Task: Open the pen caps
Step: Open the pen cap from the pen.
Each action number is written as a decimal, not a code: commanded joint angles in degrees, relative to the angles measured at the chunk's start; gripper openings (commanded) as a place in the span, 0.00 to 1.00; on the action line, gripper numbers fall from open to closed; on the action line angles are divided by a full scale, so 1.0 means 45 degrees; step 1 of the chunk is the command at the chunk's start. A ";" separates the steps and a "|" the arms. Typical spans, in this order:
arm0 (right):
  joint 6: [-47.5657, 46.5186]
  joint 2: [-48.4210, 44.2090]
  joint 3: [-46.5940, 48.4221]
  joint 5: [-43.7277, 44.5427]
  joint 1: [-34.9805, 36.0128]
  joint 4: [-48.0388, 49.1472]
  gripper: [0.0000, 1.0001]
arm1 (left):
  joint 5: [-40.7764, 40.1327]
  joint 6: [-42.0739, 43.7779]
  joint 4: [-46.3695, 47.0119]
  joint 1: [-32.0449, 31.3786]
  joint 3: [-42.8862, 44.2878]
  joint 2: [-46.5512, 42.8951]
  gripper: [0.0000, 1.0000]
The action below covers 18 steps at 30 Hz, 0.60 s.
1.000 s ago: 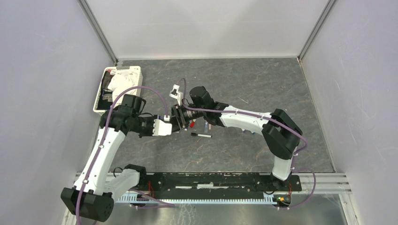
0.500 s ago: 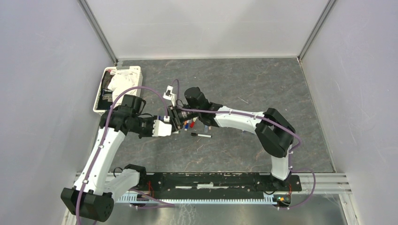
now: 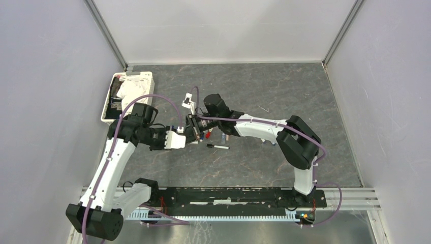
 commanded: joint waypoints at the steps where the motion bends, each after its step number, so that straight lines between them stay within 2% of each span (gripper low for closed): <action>1: -0.0088 -0.0550 -0.0021 -0.0234 -0.0082 0.0485 0.00 | 0.0257 0.0461 -0.0169 0.0018 0.0380 0.0015 0.38; 4: 0.0175 -0.0411 0.0042 -0.0214 -0.0065 0.0774 0.00 | 0.0470 0.0448 -0.0170 0.0017 0.0493 0.0086 0.35; 10: 0.0440 0.0047 0.0721 -0.0139 0.0073 0.0867 0.00 | 0.0717 0.0465 -0.0171 -0.0001 0.0413 0.0223 0.37; 18: 0.0380 0.0121 0.0542 -0.0192 0.0074 0.0825 0.00 | 0.0377 0.0672 0.0039 -0.0001 0.0077 0.0099 0.10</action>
